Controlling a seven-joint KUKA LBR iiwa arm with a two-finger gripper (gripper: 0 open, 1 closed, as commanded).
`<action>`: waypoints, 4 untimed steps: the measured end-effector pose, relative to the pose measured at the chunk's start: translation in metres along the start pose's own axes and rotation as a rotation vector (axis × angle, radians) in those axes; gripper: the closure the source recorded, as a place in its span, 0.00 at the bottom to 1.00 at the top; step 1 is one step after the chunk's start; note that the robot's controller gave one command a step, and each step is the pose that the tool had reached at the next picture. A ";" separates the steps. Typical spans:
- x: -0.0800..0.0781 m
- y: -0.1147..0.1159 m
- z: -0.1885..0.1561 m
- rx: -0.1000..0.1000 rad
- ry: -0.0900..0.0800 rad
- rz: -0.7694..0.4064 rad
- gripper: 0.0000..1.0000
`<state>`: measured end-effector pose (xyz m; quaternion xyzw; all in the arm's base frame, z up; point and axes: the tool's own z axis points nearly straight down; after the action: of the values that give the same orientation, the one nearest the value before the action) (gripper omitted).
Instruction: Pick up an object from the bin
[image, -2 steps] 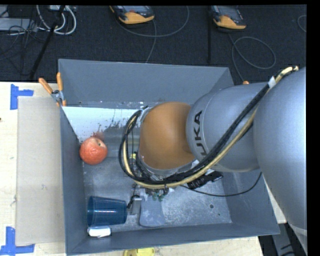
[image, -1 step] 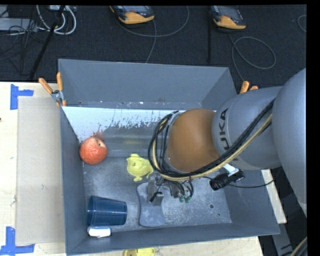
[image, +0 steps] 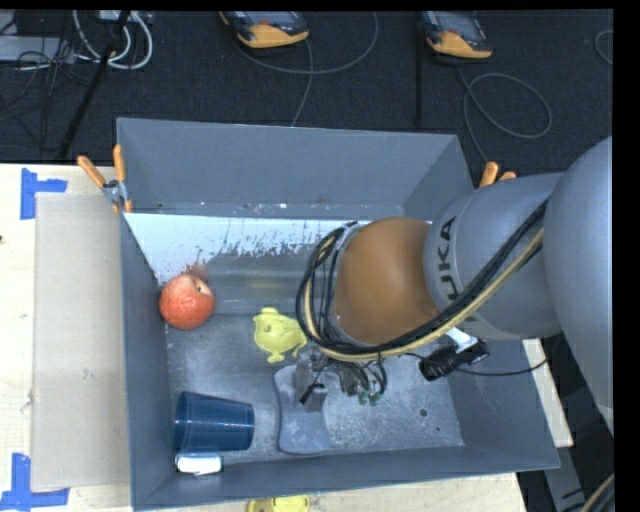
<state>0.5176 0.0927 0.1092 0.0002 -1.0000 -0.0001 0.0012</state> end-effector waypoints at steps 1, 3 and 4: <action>-0.012 -0.007 -0.017 -0.001 -0.001 0.026 1.00; -0.039 0.007 -0.036 -0.001 -0.004 0.119 1.00; -0.020 0.016 0.017 0.000 0.000 0.285 0.00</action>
Offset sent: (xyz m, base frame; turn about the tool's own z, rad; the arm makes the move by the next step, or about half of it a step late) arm 0.0387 0.0075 0.0377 0.1198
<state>0.5374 0.1090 0.0921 -0.1419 -0.9899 0.0001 0.0010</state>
